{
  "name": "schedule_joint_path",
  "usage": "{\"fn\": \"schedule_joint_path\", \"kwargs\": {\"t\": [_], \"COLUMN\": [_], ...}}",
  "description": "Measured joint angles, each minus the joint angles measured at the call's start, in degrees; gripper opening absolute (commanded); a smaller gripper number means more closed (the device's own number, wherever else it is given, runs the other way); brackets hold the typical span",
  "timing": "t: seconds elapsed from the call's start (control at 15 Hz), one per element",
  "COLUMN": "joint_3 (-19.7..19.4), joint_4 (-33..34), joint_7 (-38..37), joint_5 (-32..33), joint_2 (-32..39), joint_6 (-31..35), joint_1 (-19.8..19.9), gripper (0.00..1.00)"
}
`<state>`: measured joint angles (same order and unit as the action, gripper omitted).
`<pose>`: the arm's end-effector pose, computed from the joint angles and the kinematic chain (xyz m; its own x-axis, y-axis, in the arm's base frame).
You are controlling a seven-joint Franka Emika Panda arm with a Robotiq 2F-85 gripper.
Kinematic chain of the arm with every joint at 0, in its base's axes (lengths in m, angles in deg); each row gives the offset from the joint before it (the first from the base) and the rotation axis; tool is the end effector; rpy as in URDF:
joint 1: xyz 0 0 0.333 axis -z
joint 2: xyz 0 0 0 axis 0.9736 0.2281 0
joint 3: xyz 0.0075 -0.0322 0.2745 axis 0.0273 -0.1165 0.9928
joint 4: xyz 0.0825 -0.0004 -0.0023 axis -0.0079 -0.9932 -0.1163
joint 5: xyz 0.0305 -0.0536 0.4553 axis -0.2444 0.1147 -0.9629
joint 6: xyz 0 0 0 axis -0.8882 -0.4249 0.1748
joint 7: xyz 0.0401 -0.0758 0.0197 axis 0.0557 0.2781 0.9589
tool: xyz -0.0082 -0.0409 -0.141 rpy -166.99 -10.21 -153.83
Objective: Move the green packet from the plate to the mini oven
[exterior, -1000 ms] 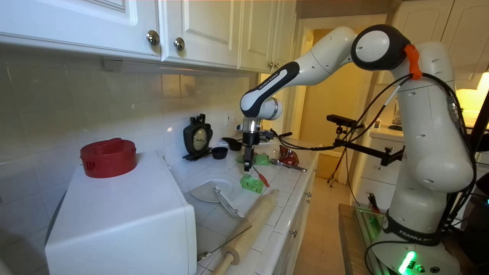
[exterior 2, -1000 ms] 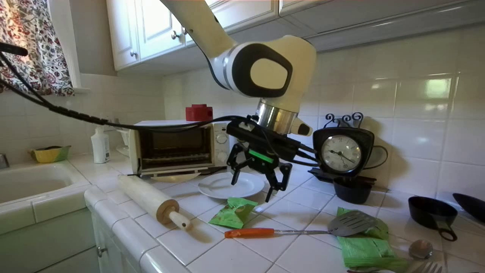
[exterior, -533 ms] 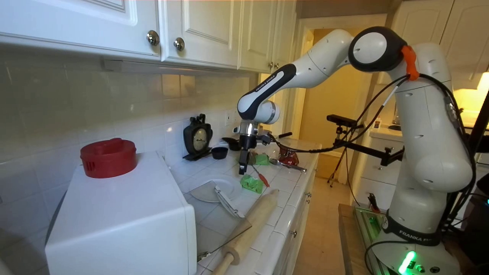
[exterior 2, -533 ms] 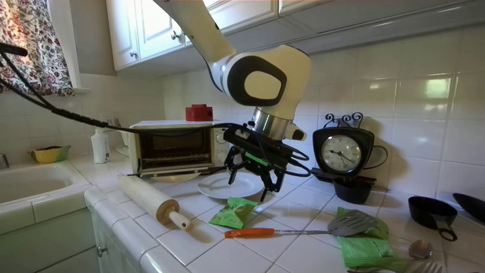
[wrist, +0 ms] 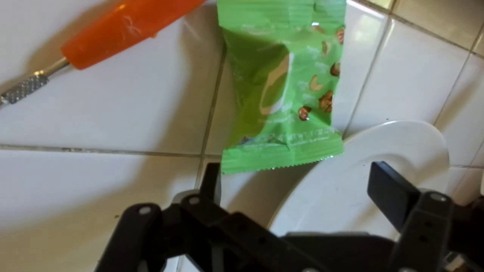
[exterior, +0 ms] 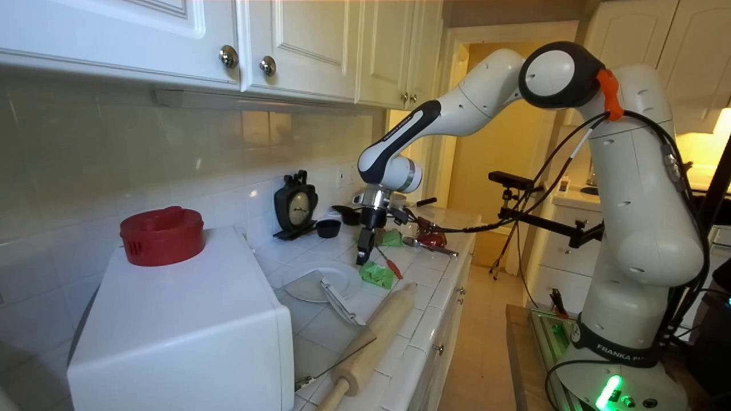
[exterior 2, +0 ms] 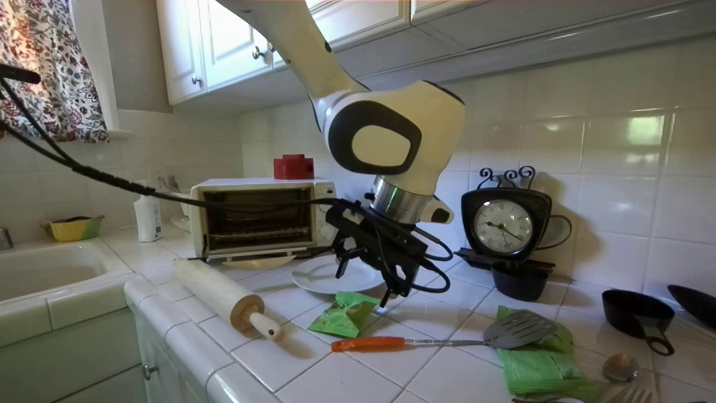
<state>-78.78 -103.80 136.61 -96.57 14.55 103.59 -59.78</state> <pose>0.5874 -0.1758 0.1271 0.9905 0.0952 0.0990 0.1260 -0.9167 -0.3792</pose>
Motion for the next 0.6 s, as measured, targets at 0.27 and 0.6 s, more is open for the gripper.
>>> {"fn": "schedule_joint_path", "kwargs": {"t": [0.27,0.6], "joint_3": [0.0,-0.7], "joint_4": [-2.6,-7.4], "joint_7": [0.1,0.1], "joint_5": [-1.3,-1.3], "joint_2": [-0.6,-4.0], "joint_6": [1.9,4.6], "joint_1": [0.5,1.2], "gripper": [1.00,0.51]}}
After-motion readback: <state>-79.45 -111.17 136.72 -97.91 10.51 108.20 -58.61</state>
